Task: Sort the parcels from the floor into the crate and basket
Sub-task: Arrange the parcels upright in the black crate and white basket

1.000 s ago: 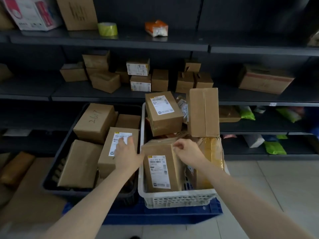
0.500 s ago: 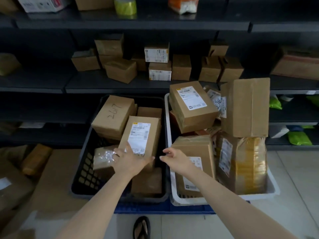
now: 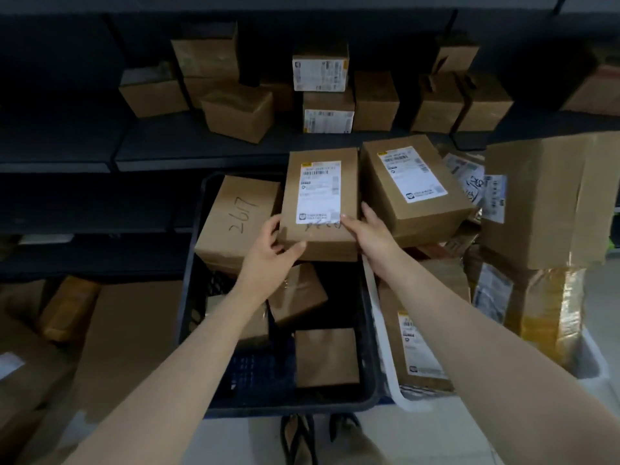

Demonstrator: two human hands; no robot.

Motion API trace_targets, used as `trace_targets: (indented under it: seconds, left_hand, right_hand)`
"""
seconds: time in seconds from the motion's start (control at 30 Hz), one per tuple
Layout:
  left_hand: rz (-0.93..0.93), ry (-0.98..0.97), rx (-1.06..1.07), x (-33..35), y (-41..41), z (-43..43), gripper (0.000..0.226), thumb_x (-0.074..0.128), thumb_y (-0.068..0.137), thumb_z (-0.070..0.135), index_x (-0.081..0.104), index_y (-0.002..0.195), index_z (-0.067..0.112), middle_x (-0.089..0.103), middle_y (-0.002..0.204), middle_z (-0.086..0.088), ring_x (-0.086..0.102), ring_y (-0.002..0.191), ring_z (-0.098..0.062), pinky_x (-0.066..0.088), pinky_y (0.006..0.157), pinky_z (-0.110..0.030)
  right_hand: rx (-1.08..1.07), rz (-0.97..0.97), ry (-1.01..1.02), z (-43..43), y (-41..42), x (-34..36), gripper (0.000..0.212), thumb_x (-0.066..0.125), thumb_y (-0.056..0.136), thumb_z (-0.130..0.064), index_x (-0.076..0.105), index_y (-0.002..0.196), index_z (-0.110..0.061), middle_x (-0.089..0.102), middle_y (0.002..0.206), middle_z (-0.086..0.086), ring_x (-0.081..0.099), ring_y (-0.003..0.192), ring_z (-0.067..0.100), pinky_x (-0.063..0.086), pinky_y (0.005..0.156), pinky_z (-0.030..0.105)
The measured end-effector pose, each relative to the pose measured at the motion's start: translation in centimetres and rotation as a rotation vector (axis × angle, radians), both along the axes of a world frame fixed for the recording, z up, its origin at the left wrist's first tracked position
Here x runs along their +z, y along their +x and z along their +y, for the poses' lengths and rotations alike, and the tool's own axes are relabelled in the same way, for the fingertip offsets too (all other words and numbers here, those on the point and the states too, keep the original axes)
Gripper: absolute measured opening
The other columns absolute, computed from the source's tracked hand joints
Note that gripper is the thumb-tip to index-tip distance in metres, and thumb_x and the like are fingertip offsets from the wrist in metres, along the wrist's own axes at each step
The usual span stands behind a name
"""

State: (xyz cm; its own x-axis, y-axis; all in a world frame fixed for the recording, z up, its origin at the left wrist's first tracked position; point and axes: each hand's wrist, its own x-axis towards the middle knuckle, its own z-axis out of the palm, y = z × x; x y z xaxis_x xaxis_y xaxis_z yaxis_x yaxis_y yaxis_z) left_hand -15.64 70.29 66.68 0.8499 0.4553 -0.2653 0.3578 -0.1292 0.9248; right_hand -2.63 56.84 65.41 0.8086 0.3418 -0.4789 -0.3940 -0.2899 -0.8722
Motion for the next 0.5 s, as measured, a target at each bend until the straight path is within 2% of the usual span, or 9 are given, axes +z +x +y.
trace_targets:
  seconds: [0.03,0.1,0.17,0.23,0.27,0.37,0.43,0.5]
  left_hand:
    - [-0.016,0.105,0.04,-0.7,-1.2,0.4,0.055,0.067,0.086,0.015,0.043,0.134,0.02,0.051,0.124,0.009,0.051,0.118,-0.008,0.042,0.102,-0.028]
    - [0.022,0.425,0.034,-3.0,-4.1,0.8,0.043,0.065,0.086,0.009,0.052,0.126,0.012,0.052,0.119,0.002,0.053,0.111,-0.012,0.043,0.093,-0.024]
    - [0.207,0.605,-0.095,-5.3,-6.8,0.8,0.044,0.065,0.086,0.018,0.05,0.127,0.012,0.045,0.125,-0.003,0.05,0.112,-0.016,0.04,0.087,-0.022]
    - [0.452,0.684,-0.254,-7.6,-8.5,0.7,0.058,0.063,0.086,0.033,0.04,0.136,0.015,0.036,0.136,-0.007,0.043,0.122,-0.024,0.042,0.093,-0.028]
    - [0.514,0.72,-0.322,-8.4,-8.6,0.6,0.063,0.062,0.087,0.038,0.035,0.139,0.016,0.033,0.139,-0.009,0.04,0.126,-0.026,0.041,0.097,-0.031]
    - [0.512,0.809,-0.447,-9.5,-6.9,0.0,0.07,0.06,0.087,0.04,0.026,0.145,0.019,0.031,0.141,-0.01,0.037,0.129,-0.028,0.039,0.104,-0.038]
    - [0.564,0.881,-0.507,-10.0,-4.8,-0.3,0.078,0.061,0.086,0.042,0.02,0.146,0.016,0.028,0.145,-0.014,0.033,0.132,-0.031,0.035,0.106,-0.04]
    - [0.671,0.905,-0.566,-10.7,-2.8,-0.2,0.094,0.066,0.081,0.048,0.01,0.149,0.015,0.02,0.15,-0.021,0.025,0.138,-0.035,0.031,0.108,-0.042]
  right_hand:
    - [0.055,-0.054,-0.06,0.4,0.4,-0.1,0.07,0.058,0.093,-0.028,0.02,0.152,-0.021,0.045,0.146,0.003,0.046,0.131,0.023,0.036,0.111,0.04]
    - [0.137,-0.176,-0.21,1.3,0.9,-0.7,0.058,0.049,0.098,-0.026,0.025,0.15,-0.019,0.043,0.147,0.003,0.042,0.134,0.023,0.035,0.111,0.037]
    - [0.15,-0.22,-0.286,2.0,1.3,-1.0,0.05,0.041,0.101,-0.024,0.031,0.148,-0.017,0.047,0.144,0.006,0.045,0.132,0.025,0.038,0.108,0.036]
    - [0.139,-0.196,-0.258,2.1,1.7,-1.3,0.047,0.038,0.102,-0.021,0.032,0.148,-0.018,0.047,0.143,0.004,0.046,0.131,0.024,0.04,0.107,0.036]
    - [0.147,-0.159,-0.219,2.1,1.8,-1.4,0.048,0.038,0.102,-0.021,0.029,0.149,-0.019,0.044,0.145,0.002,0.043,0.133,0.022,0.038,0.108,0.034]
    - [0.273,-0.109,-0.131,1.9,2.3,-1.9,0.069,0.056,0.096,-0.022,0.016,0.152,-0.027,0.035,0.153,-0.001,0.034,0.137,0.015,0.03,0.112,0.03]
    - [0.447,-0.153,-0.215,2.0,2.8,-2.3,0.096,0.073,0.082,-0.025,0.008,0.152,-0.035,0.014,0.16,0.001,0.016,0.146,0.017,0.017,0.118,0.037]
    - [0.58,-0.199,-0.317,2.5,3.4,-2.8,0.111,0.081,0.073,-0.028,0.002,0.151,-0.039,-0.009,0.161,0.005,-0.004,0.148,0.018,0.005,0.118,0.037]
